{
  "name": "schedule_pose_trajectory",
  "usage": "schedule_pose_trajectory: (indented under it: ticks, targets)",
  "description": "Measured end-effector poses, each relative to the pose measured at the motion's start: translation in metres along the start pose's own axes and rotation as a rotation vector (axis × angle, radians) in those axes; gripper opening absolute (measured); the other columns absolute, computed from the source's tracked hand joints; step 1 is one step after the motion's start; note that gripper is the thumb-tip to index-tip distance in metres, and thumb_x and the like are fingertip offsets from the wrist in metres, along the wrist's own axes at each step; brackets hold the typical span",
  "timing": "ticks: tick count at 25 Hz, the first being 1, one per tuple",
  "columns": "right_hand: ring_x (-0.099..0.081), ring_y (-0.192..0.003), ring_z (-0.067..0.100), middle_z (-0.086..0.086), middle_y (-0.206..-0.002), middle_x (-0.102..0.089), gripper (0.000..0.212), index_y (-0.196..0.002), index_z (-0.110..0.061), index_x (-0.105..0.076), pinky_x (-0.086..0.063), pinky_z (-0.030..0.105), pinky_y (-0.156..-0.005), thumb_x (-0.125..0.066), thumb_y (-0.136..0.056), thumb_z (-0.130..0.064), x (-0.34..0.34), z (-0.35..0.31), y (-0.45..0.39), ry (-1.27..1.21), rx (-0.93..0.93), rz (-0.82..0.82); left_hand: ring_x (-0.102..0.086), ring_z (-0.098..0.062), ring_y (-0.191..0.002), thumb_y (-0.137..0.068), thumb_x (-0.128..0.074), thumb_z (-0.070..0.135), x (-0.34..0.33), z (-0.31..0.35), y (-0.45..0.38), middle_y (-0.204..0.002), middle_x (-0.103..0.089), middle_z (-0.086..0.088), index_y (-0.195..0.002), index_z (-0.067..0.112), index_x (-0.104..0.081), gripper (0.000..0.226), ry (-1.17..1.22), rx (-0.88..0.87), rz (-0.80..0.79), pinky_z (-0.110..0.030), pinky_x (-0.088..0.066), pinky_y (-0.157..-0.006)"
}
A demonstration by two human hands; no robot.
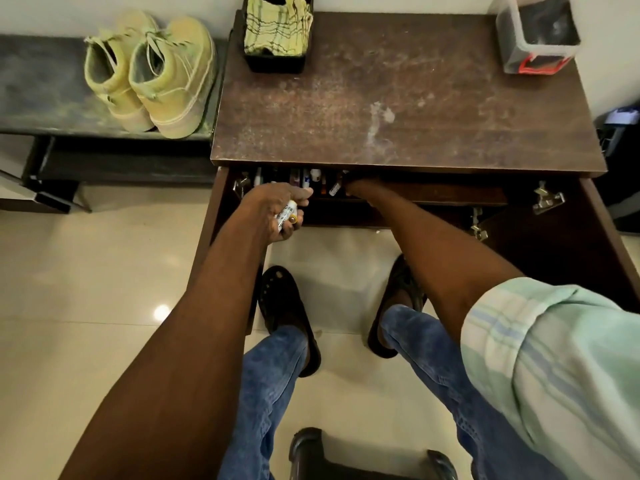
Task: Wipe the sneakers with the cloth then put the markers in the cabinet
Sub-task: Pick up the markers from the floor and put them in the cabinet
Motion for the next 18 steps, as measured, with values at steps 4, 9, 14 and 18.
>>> schedule_pose_trajectory:
  ticks: [4,9,14,18]
  targets:
    - [-0.040,-0.132,0.032,0.018,-0.145,-0.041,0.041,-0.137,-0.002,-0.042,-0.036,0.029,-0.094,-0.036,-0.103,-0.024,-0.010,0.000,-0.015,0.044,-0.007,0.072,-0.037,-0.008,-0.049,-0.091,-0.063,0.031,-0.010,-0.001,0.000,-0.060,-0.043,-0.002,-0.078,0.011,-0.051,0.027,-0.001,-0.005,-0.017,-0.009,-0.024,-0.034]
    - [-0.044,-0.129,0.032,0.016,-0.141,-0.045,0.041,-0.136,-0.006,-0.045,-0.038,0.034,-0.098,-0.040,-0.101,-0.026,-0.021,0.010,-0.030,-0.074,-0.004,0.193,-0.040,-0.005,-0.039,-0.090,-0.063,0.032,-0.011,-0.001,0.000,-0.059,-0.044,-0.001,-0.078,0.011,-0.051,0.027,0.003,-0.017,-0.006,-0.009,-0.025,-0.035]
    - [-0.052,-0.122,0.030,0.015,-0.129,-0.058,0.037,-0.125,-0.004,-0.058,-0.041,0.030,-0.100,-0.057,-0.092,-0.020,-0.033,0.019,-0.040,-0.210,0.082,0.355,-0.039,-0.007,-0.048,-0.091,-0.063,0.031,-0.009,-0.005,0.000,-0.060,-0.044,-0.002,-0.078,0.011,-0.052,0.026,0.016,-0.013,-0.001,-0.010,-0.025,-0.037]
    - [-0.061,-0.110,0.028,0.017,-0.115,-0.066,0.026,-0.110,-0.002,-0.066,-0.047,0.029,-0.089,-0.059,-0.089,-0.015,-0.040,0.016,-0.043,-0.196,0.121,0.388,-0.039,-0.007,-0.046,-0.090,-0.064,0.031,-0.008,-0.007,-0.001,-0.060,-0.044,-0.002,-0.080,0.011,-0.052,0.025,0.022,-0.014,-0.004,-0.011,-0.026,-0.036]
Point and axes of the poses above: each hand's wrist, its own y-axis away from the middle knuckle, its own x-axis out of the back of the hand, z = x × y, the point moved 1 cm from there along -y, towards the middle knuckle
